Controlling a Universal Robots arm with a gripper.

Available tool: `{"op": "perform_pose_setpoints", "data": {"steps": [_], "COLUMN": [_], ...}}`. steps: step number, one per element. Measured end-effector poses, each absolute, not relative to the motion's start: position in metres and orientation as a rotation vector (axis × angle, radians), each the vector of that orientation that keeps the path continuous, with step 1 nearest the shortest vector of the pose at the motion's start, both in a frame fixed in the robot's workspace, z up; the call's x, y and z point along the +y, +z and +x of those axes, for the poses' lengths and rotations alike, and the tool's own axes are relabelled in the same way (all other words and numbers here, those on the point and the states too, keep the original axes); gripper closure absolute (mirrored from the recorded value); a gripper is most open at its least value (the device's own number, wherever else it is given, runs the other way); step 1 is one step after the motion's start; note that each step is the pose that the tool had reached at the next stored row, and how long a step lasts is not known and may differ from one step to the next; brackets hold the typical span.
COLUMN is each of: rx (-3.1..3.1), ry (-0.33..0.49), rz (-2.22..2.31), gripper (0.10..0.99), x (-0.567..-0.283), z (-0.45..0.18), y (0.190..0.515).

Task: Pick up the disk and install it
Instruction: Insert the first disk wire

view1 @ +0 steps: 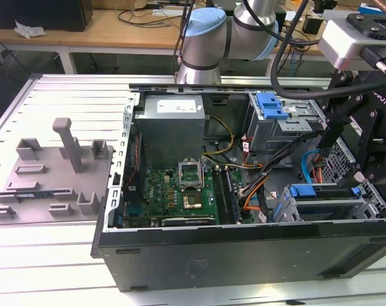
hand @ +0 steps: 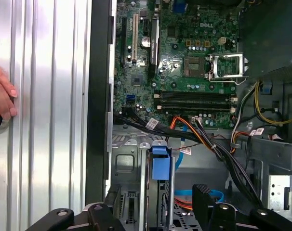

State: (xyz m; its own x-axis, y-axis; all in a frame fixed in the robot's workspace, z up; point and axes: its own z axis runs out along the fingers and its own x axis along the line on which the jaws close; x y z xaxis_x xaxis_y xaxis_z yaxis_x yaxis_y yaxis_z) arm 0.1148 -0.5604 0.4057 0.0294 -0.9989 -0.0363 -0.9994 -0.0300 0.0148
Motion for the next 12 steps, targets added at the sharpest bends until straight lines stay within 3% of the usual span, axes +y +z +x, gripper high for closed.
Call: {"op": "perform_pose_setpoints", "data": {"steps": [6, 12], "rx": [2.186, 2.287], "ry": [0.039, -0.196], "rz": [-2.252, -2.353], "gripper": [0.392, 0.392], "x": [-0.553, -0.528], "z": [0.115, 0.115], "y": [0.406, 0.406]}}
